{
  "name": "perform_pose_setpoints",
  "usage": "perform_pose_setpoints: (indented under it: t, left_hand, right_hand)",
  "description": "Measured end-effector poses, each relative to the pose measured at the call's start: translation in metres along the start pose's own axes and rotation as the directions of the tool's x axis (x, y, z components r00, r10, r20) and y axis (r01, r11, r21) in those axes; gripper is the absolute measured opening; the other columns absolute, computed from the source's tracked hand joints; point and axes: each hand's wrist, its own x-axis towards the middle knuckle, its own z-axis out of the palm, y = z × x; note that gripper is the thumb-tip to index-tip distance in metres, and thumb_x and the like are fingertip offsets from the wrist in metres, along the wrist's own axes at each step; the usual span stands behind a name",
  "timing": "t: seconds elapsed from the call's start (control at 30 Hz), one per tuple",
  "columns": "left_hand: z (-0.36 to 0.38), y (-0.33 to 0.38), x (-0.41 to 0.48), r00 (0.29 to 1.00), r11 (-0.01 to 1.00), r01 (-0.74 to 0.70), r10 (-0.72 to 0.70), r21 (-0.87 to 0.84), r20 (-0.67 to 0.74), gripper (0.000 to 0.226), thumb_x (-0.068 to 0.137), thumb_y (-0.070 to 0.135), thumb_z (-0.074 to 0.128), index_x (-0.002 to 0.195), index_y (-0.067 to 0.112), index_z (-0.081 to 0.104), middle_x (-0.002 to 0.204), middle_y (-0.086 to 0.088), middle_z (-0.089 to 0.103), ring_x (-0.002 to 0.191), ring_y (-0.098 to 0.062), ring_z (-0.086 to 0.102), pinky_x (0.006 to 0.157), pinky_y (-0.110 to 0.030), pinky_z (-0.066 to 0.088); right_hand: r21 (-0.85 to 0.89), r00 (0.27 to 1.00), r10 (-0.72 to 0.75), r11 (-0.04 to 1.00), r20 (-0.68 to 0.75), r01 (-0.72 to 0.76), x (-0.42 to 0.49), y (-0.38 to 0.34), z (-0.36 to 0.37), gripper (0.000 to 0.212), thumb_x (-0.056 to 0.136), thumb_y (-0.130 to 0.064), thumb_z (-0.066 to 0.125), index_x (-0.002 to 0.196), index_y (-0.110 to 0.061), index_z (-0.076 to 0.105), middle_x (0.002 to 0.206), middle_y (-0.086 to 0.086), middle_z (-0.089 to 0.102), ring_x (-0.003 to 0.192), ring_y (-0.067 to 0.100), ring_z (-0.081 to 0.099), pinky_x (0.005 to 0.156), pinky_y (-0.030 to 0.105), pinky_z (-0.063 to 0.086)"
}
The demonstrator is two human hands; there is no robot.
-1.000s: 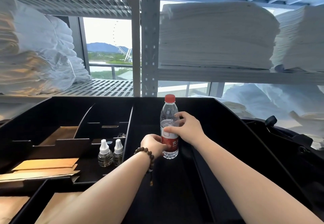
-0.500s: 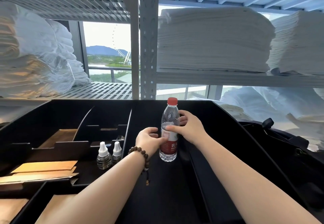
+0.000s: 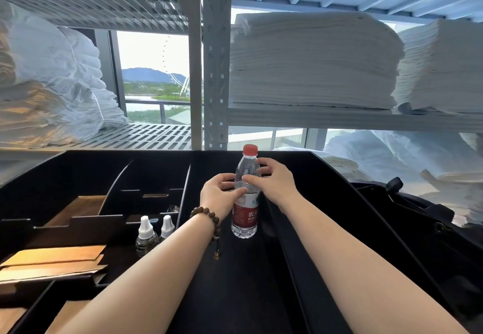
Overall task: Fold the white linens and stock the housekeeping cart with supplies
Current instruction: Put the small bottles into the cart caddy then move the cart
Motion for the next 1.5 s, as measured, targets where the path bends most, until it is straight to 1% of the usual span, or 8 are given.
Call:
perform_pose_setpoints:
  t: [0.2,0.37,0.7,0.8,0.97,1.07,1.23,1.5]
  left_hand:
    - [-0.001,0.0,0.001,1.0,1.0,0.011,-0.011,-0.007,0.024,0.044,0.074,0.022,0.081,0.114,0.019,0.063,0.101,-0.004,0.072,0.091,-0.017,0.07,0.078,-0.036,0.059]
    - [-0.01,0.015,-0.009,0.999,0.996,-0.008,0.012,0.09,-0.04,0.05,0.079,0.035,0.075,0.123,0.022,0.057,0.106,0.001,0.068,0.09,-0.006,0.063,0.064,-0.014,0.044]
    - [-0.019,0.082,-0.054,0.967,0.958,-0.217,0.237,0.188,-0.091,0.033,0.088,0.034,0.063,0.119,0.021,0.061,0.088,0.019,0.06,0.079,0.007,0.057,0.054,-0.001,0.041]
    - [-0.005,0.1,-0.073,0.952,0.944,-0.292,0.303,0.155,-0.054,0.024,0.088,0.033,0.063,0.111,0.026,0.063,0.096,0.016,0.065,0.089,0.002,0.061,0.068,-0.005,0.047]
    - [0.04,0.122,-0.109,0.913,0.899,-0.408,0.405,0.162,0.055,0.041,0.089,0.037,0.06,0.127,0.022,0.057,0.117,0.009,0.063,0.107,-0.004,0.057,0.091,-0.019,0.041]
    - [0.073,0.129,-0.132,0.886,0.877,-0.459,0.438,0.144,0.155,0.047,0.09,0.041,0.059,0.133,0.023,0.054,0.125,0.012,0.059,0.108,0.0,0.052,0.091,-0.018,0.039]
    - [0.132,0.137,-0.179,0.814,0.846,-0.53,0.489,0.056,0.314,0.046,0.091,0.041,0.056,0.134,0.025,0.052,0.131,0.012,0.056,0.12,-0.007,0.05,0.096,-0.019,0.037]
    - [0.206,0.134,-0.269,0.653,0.807,-0.581,0.542,-0.11,0.529,0.05,0.092,0.04,0.055,0.138,0.022,0.048,0.137,0.007,0.053,0.126,-0.009,0.046,0.101,-0.021,0.033]
  right_hand:
    - [0.036,1.0,0.013,0.999,0.0,-0.013,0.002,0.003,0.002,0.051,0.071,-0.033,0.081,0.118,-0.029,0.06,0.101,-0.005,0.066,0.094,0.014,0.063,0.089,0.041,0.054]
    - [0.092,0.998,0.066,0.994,-0.019,-0.064,-0.005,0.003,-0.005,0.071,0.074,-0.037,0.079,0.137,-0.026,0.048,0.114,-0.004,0.059,0.099,0.012,0.06,0.086,0.028,0.048]
    - [-0.002,0.99,-0.019,1.0,-0.142,0.019,-0.04,-0.024,-0.047,0.044,0.087,-0.039,0.064,0.128,-0.028,0.055,0.113,-0.006,0.063,0.097,0.007,0.058,0.079,0.02,0.042]
    - [-0.018,0.982,-0.03,0.999,-0.185,0.028,-0.059,-0.032,-0.069,0.04,0.088,-0.04,0.062,0.126,-0.029,0.056,0.112,-0.009,0.062,0.097,0.004,0.058,0.073,0.017,0.043]
    - [-0.116,0.957,-0.048,0.993,-0.286,0.015,-0.1,-0.036,-0.118,0.04,0.09,-0.039,0.06,0.128,-0.031,0.055,0.115,-0.01,0.06,0.097,0.0,0.057,0.078,0.017,0.044]
    - [-0.228,0.929,-0.058,0.973,-0.367,-0.029,-0.133,-0.032,-0.151,0.041,0.09,-0.039,0.058,0.13,-0.03,0.053,0.127,-0.006,0.058,0.11,0.01,0.056,0.094,0.029,0.045]
    - [-0.373,0.863,-0.06,0.915,-0.501,-0.153,-0.2,-0.016,-0.208,0.042,0.092,-0.041,0.056,0.131,-0.028,0.052,0.13,-0.008,0.057,0.116,0.012,0.053,0.1,0.032,0.044]
    - [-0.475,0.713,-0.05,0.778,-0.699,-0.412,-0.322,0.002,-0.268,0.038,0.092,-0.039,0.055,0.128,-0.026,0.056,0.126,-0.012,0.056,0.119,0.008,0.048,0.092,0.019,0.032]
